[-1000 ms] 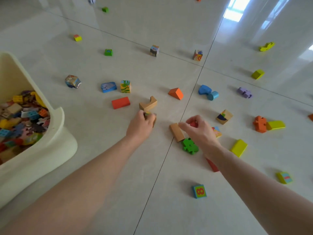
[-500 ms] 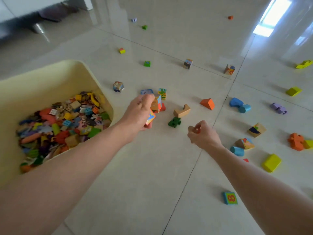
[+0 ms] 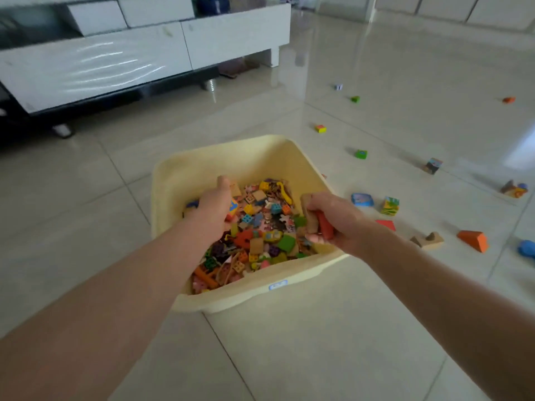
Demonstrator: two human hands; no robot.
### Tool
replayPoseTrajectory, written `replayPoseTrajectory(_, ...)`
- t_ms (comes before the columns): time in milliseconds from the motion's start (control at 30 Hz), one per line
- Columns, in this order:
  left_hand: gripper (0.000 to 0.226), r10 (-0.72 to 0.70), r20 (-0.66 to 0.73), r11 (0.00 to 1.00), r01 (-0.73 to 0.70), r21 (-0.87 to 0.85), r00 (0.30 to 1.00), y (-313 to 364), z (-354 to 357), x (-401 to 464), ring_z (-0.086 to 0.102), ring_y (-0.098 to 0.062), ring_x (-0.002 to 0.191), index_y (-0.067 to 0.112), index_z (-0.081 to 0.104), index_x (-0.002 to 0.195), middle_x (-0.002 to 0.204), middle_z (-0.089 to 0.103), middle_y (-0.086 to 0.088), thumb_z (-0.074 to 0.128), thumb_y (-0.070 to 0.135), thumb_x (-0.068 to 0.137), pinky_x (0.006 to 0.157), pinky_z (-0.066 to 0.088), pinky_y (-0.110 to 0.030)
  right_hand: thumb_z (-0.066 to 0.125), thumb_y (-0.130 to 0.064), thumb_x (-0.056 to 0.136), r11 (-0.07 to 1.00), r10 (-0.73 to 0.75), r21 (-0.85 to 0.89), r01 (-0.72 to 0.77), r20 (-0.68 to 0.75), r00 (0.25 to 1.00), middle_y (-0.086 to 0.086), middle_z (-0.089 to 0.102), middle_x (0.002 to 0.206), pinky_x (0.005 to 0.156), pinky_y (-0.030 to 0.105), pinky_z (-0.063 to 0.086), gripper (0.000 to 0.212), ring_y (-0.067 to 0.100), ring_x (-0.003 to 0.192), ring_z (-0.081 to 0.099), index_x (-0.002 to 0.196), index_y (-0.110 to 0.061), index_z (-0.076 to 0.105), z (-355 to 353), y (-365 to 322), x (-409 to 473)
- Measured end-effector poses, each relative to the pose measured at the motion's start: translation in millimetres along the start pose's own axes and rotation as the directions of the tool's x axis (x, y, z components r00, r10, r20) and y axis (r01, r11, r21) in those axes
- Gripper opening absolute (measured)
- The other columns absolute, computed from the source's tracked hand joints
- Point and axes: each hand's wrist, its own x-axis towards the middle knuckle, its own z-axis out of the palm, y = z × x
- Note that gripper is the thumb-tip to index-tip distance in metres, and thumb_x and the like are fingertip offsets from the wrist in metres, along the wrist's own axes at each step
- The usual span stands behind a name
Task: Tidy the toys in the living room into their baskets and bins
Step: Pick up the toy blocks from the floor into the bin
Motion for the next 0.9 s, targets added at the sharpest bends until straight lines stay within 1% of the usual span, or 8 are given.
replayPoseTrajectory(167,0.053,-0.034,0.048,0.995,0.030,0.094,0.998,-14,-24,11,0.044,-0.019,0.054,0.006,0.042,0.133,0.099,0.050,-0.015,0.032,0.044,0.096,0.034,0.028,-0.018,0.049,-0.007,0.085,0.993,0.082,-0.071,-0.094,-0.157,0.984,0.002,0.046,0.043,0.054,0.026,0.038,0.021,0.018,0.045,0.042,0.065,-0.013,0.051,26,11,22)
replayPoseTrajectory(267,0.045,-0.074,0.142,0.981,0.046,0.191,0.987,-19,-32,14,0.054,-0.023,0.064,0.004,0.046,0.126,0.113,0.055,-0.018,0.042,0.038,0.097,0.031,0.038,-0.016,0.053,-0.014,0.086,0.939,-0.015,-0.336,-0.077,-0.262,0.965,0.001,0.055,0.059,0.045,0.018,0.040,0.009,0.014,0.049,0.050,0.086,-0.016,0.062,39,21,26)
replayPoseTrajectory(333,0.027,-0.092,0.217,0.959,0.028,0.282,0.972,-21,-31,14,0.050,-0.022,0.069,0.008,0.051,0.100,0.092,0.049,-0.012,0.043,0.034,0.098,0.044,0.051,-0.027,0.057,-0.026,0.089,0.870,-0.094,-0.490,-0.056,-0.276,0.956,-0.002,0.059,0.078,0.054,0.020,0.043,0.022,0.010,0.062,0.054,0.110,-0.020,0.061,47,22,22)
replayPoseTrajectory(400,0.028,-0.047,0.223,0.914,-0.048,0.403,0.974,-24,-23,15,0.036,-0.016,0.058,0.013,0.045,0.080,0.070,0.037,-0.005,0.042,0.034,0.099,0.055,0.043,-0.032,0.051,-0.039,0.093,0.816,-0.162,-0.577,-0.040,-0.295,0.942,0.000,0.058,0.105,0.068,0.023,0.039,0.041,0.010,0.077,0.050,0.129,-0.020,0.052,49,20,19)
replayPoseTrajectory(500,0.055,0.098,0.234,0.826,-0.211,0.523,0.967,-21,0,20,0.055,-0.028,0.098,0.013,0.033,0.139,0.119,0.054,-0.015,0.040,0.044,0.093,0.084,0.046,-0.040,0.045,-0.035,0.096,0.758,-0.357,-0.651,0.043,-0.359,0.862,0.000,0.055,0.128,0.075,0.024,0.039,0.037,0.010,0.093,0.053,0.130,-0.022,0.053,42,20,3)
replayPoseTrajectory(567,0.058,0.270,0.180,0.722,-0.322,0.612,0.946,-9,22,10,0.040,-0.036,0.127,0.014,0.027,0.144,0.141,0.040,-0.015,0.037,0.042,0.093,0.102,0.036,-0.052,0.044,-0.028,0.096,0.713,-0.474,-0.694,0.102,-0.369,0.800,0.001,0.056,0.127,0.087,0.024,0.037,0.031,0.014,0.110,0.051,0.122,-0.018,0.059,27,21,-13)
replayPoseTrajectory(733,0.045,0.643,0.282,0.526,-0.679,0.512,0.712,16,103,-71,0.038,-0.034,0.127,0.007,0.040,0.134,0.134,0.045,-0.018,0.044,0.023,0.092,0.100,0.033,-0.044,0.040,-0.022,0.098,0.735,-0.464,-0.678,0.006,-0.496,0.734,0.009,0.057,0.110,0.077,0.023,0.030,0.032,0.020,0.104,0.051,0.108,-0.004,0.064,-57,11,-69)
replayPoseTrajectory(900,0.045,0.552,0.707,0.275,-0.897,0.346,0.442,-10,171,-137,0.039,-0.029,0.126,0.013,0.040,0.135,0.135,0.045,-0.012,0.046,0.024,0.091,0.096,0.035,-0.038,0.039,-0.021,0.098,0.878,-0.352,-0.477,-0.051,-0.713,0.607,0.002,0.056,0.102,0.073,0.024,0.037,0.029,0.016,0.098,0.048,0.106,-0.009,0.063,-167,29,-125)
